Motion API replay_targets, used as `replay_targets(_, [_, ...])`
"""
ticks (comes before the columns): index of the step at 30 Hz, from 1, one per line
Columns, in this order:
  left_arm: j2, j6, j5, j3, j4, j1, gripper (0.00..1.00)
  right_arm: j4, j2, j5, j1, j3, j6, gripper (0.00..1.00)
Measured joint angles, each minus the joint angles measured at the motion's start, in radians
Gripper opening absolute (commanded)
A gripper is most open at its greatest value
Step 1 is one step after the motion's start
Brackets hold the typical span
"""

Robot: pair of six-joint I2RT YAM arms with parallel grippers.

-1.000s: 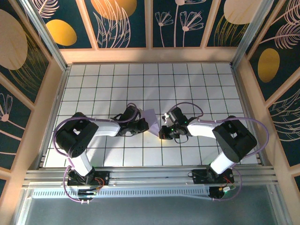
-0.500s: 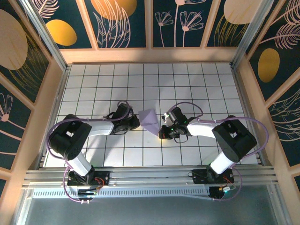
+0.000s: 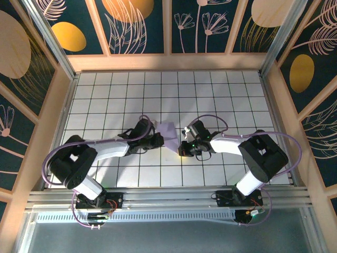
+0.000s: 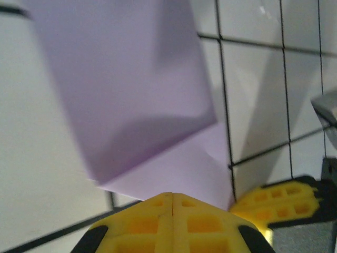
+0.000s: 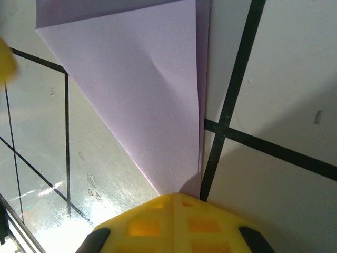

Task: Fold a paper plane with a square sheet of paper (fold left side to right side)
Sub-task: Third fold the triangle at the center of the table.

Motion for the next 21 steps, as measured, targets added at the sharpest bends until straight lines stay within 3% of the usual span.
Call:
replay_targets(7, [0.091,-0.023,0.014,0.013,0.040,-0.018,0.05,0.000,0.000,0.000,0.000,0.000,0.000,0.00])
replay_targets(21, [0.121,-0.023,-0.008,0.032,0.035,-0.019,0.02,-0.032,-0.010,0.001,0.000,0.010,0.000,0.00])
